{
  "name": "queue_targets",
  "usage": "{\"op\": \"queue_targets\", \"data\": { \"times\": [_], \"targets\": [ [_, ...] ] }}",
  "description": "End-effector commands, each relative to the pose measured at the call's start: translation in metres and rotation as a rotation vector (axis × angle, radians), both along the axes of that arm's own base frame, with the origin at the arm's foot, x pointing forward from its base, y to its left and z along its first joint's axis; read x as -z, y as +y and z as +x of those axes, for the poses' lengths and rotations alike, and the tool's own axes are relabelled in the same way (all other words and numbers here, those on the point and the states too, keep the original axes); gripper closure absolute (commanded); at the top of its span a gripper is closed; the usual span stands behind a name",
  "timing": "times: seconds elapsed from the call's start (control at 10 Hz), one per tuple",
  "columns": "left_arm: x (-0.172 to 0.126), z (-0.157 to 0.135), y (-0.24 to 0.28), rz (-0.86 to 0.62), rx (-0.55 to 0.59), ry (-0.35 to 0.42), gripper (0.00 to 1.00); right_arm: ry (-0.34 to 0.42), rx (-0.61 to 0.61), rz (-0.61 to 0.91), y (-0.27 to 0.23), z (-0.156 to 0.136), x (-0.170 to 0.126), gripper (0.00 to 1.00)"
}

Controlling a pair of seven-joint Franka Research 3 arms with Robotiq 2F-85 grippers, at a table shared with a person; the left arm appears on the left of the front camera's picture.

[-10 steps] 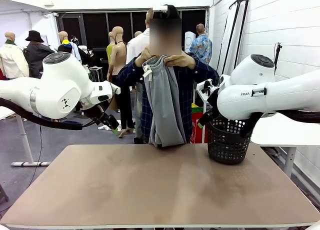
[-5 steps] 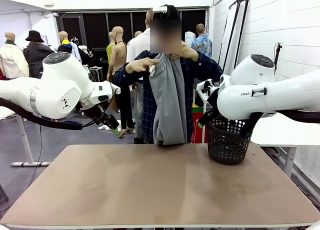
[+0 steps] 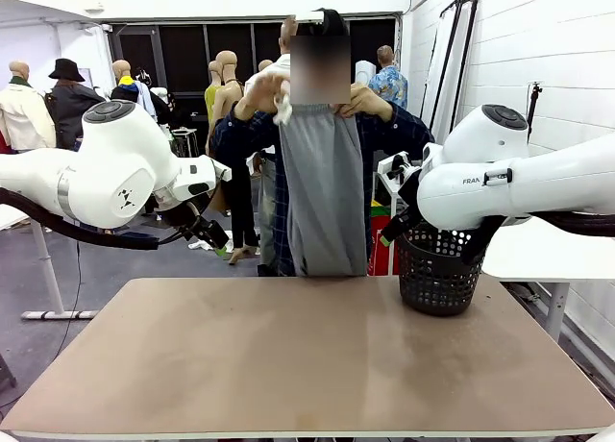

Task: Fold the training pants.
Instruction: Grab both ends of the Training pants handed by a person.

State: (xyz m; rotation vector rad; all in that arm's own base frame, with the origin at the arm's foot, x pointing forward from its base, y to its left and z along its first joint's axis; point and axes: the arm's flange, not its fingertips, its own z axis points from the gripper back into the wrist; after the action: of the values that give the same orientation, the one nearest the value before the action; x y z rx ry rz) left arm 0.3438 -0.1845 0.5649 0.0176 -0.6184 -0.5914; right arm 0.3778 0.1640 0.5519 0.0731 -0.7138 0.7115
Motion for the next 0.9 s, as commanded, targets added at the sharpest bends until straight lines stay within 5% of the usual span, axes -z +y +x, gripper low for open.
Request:
{"op": "queue_targets", "data": {
  "times": [0.0,0.8],
  "targets": [
    [-0.0005,0.0,0.0005,0.004,0.009,-0.002,0.0,0.0,0.0,0.002,-0.0006,0.0002,-0.0003,0.0],
    [-0.0005,0.0,0.0005,0.004,0.009,-0.002,0.0,0.0,0.0,0.002,-0.0006,0.0002,-0.0003,0.0]
  ]
}}
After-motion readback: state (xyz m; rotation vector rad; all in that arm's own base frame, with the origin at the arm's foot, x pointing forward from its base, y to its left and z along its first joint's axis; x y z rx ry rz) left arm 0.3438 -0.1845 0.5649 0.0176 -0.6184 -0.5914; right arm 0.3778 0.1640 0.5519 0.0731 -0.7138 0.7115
